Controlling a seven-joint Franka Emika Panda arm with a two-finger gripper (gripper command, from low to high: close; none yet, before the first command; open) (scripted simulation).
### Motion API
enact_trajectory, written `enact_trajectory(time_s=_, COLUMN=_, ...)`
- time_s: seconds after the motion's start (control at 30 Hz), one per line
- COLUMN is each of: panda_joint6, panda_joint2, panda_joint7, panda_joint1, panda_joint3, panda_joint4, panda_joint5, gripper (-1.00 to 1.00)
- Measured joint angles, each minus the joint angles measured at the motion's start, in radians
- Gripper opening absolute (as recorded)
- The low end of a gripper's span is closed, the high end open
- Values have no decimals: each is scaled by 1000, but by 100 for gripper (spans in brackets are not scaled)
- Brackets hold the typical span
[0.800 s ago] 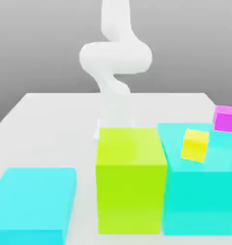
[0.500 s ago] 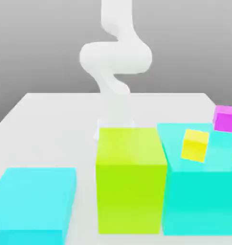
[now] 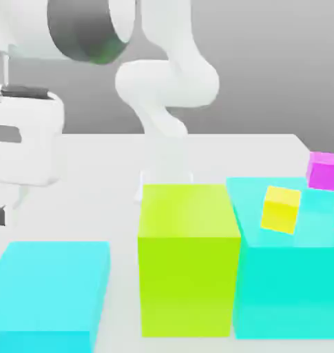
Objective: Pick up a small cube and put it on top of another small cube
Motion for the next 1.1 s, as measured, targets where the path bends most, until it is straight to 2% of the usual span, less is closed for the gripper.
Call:
enact_trajectory(time_s=0.3, panda_joint6=40, panda_joint2=332, panda_joint7=-146, panda_joint1=-126, panda_joint3=1, panda_joint4=89, panda_joint5=82, gripper=0)
enact_trajectory(time_s=0.43, panda_joint6=117, panda_joint2=477, panda_joint7=-181, panda_joint1=-166, panda_joint3=26, panda_joint4=125, panda_joint5=114, gripper=0)
enact_trajectory(time_s=0.47, panda_joint6=138, panda_joint2=506, panda_joint7=-186, panda_joint1=-171, panda_joint3=33, panda_joint4=132, panda_joint5=120, gripper=-100)
enact_trajectory(time_s=0.7, panda_joint6=138, panda_joint2=509, panda_joint7=-190, panda_joint1=-171, panda_joint3=32, panda_joint4=133, panda_joint5=126, gripper=-100)
enact_trajectory(time_s=0.83, panda_joint6=50, panda_joint2=388, panda_joint7=-170, panda_joint1=-141, panda_joint3=12, panda_joint4=101, panda_joint5=97, gripper=-100)
enact_trajectory(time_s=1.1, panda_joint6=-76, panda_joint2=112, panda_joint7=-106, panda_joint1=65, panda_joint3=133, panda_joint4=-34, panda_joint5=47, gripper=-100)
